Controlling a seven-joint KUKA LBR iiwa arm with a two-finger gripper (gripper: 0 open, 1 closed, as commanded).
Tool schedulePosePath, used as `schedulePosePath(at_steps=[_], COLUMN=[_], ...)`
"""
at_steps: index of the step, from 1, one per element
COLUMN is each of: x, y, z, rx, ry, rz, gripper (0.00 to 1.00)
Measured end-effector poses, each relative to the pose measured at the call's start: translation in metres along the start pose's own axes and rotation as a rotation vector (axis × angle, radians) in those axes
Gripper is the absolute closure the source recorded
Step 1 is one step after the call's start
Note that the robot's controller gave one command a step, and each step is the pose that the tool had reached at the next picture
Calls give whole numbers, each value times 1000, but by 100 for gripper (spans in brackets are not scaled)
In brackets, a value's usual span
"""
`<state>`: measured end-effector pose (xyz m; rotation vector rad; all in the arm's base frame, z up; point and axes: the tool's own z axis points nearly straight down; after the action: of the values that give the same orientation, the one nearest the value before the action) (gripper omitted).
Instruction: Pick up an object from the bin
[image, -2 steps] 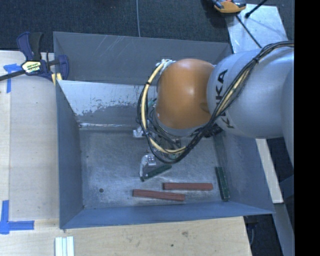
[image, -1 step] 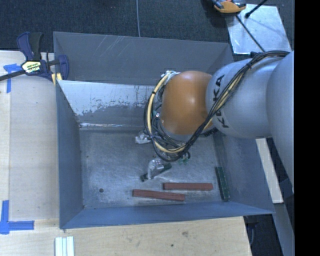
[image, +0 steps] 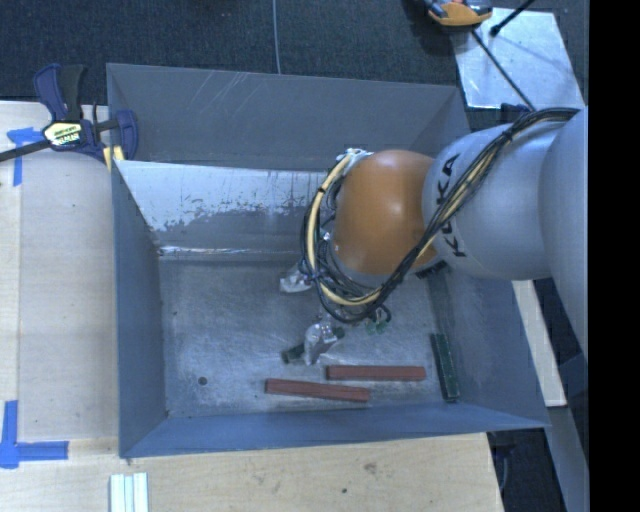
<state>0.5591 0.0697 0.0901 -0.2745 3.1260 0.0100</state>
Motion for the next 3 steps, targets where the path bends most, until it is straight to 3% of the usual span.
schedulePosePath(at_steps=[1,2,3], x=[4,-5,68], y=[-6,-8,-52], z=[2,11,11], rx=[1,6,9], ry=[1,0,-34], rz=[48,180,-287], gripper=[0,0,100])
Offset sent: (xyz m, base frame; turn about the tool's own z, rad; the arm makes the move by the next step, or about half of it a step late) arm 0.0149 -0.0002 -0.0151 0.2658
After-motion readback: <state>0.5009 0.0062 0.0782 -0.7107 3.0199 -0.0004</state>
